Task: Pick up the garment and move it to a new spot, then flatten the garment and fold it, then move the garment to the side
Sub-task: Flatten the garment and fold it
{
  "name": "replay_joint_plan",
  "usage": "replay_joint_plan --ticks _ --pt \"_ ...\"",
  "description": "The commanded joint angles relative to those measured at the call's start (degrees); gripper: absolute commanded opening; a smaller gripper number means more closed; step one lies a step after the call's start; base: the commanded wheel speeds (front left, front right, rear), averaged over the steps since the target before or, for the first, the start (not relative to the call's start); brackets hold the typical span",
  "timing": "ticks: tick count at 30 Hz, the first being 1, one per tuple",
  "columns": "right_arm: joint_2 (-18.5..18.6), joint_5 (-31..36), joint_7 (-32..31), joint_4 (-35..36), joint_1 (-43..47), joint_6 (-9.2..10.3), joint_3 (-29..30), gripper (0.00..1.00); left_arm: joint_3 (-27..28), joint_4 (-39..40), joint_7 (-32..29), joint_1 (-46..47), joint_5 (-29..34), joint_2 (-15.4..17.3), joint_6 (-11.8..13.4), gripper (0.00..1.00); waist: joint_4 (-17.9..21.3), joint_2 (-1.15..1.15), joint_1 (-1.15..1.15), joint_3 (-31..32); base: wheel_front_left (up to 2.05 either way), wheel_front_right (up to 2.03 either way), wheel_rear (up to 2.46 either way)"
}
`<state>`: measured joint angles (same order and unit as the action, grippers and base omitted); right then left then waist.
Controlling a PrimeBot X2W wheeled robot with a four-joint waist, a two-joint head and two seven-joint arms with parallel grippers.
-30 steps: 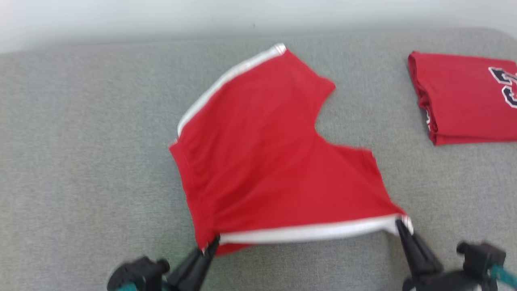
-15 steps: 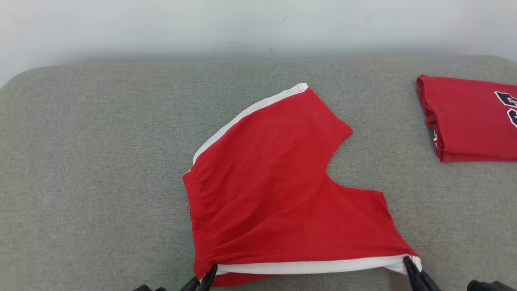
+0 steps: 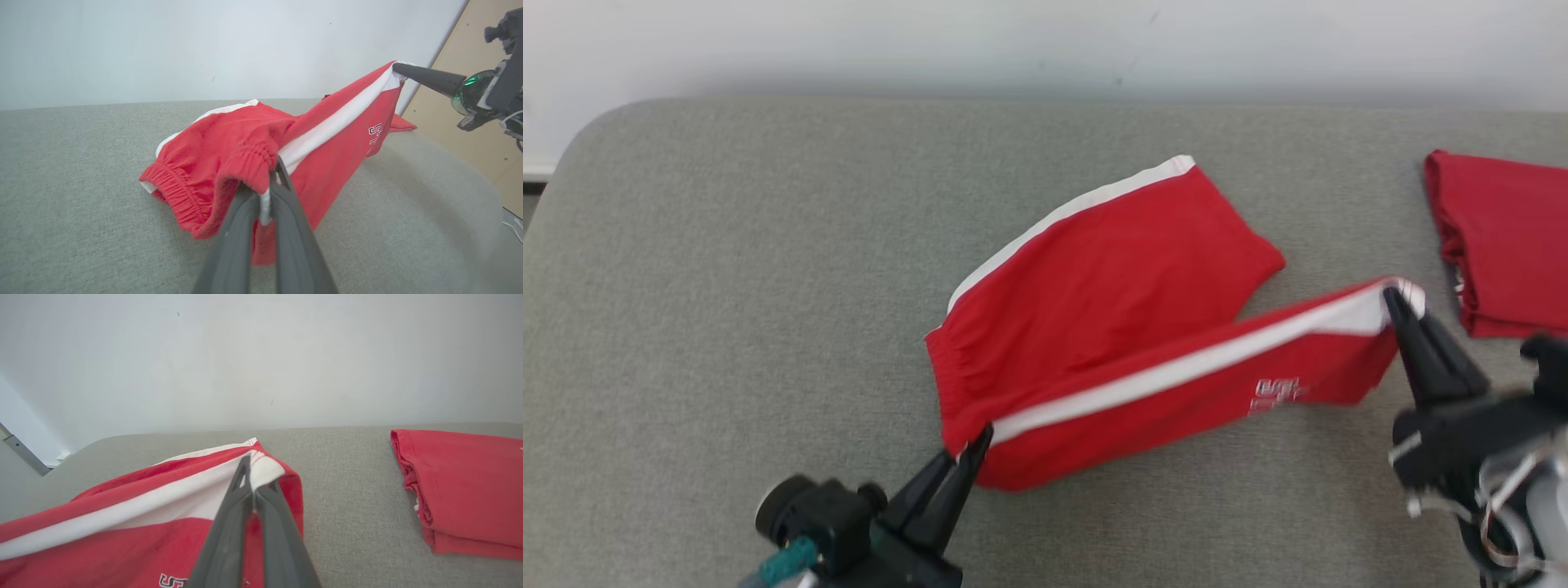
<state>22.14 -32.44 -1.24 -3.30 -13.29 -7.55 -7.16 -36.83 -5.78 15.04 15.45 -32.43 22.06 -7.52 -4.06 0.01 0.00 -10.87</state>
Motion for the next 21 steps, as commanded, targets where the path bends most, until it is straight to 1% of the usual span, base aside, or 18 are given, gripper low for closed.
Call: replay_joint_plan --ticks 1,2,3,7,13,17,21 --pt "0.8 0.0 -0.6 -1.9 -3.3 0.16 -0.7 0.00 0.3 -0.6 0.2 2.1 -1.2 -0.7 0.1 0.00 -2.1 -0.01 0.00 -2.2 0.00 0.00 0.00" --pt "1.1 0.2 -0.8 -3.3 -5.9 0.16 -1.2 0.00 0.2 -1.1 0.2 3.5 -1.3 -1.1 0.1 0.00 -2.7 -0.01 0.00 -3.0 0.00 0.00 0.00" --pt "1.1 0.2 -0.8 -3.3 -5.9 0.16 -1.2 0.00 0.2 -1.1 0.2 3.5 -1.3 -1.1 0.1 0.00 -2.7 -0.01 0.00 -3.0 0.00 0.00 0.00" --pt "1.7 1.2 -1.1 -10.5 -15.8 0.16 -3.1 0.00 0.1 -4.6 0.2 9.0 -3.1 -3.1 0.1 0.00 -5.2 -0.01 0.00 -6.1 0.00 0.00 0.00" --pt "1.2 2.4 -1.6 -22.2 -28.6 0.16 -6.4 0.00 -0.3 -10.4 0.2 16.8 -4.8 -5.5 0.1 0.00 -8.0 -0.01 0.00 -10.8 0.00 0.00 0.00" --pt "0.2 2.9 -1.3 -29.8 -36.5 0.16 -8.2 0.00 0.3 -13.2 0.2 21.1 -5.1 -6.7 0.1 0.00 -9.1 -0.01 0.00 -13.3 0.00 0.00 0.00" --pt "-1.1 3.4 -0.4 -36.8 -42.8 0.16 -10.0 0.00 -0.3 -15.8 0.2 24.2 -5.6 -7.7 0.1 0.00 -10.0 -0.01 0.00 -15.1 0.00 0.00 0.00"
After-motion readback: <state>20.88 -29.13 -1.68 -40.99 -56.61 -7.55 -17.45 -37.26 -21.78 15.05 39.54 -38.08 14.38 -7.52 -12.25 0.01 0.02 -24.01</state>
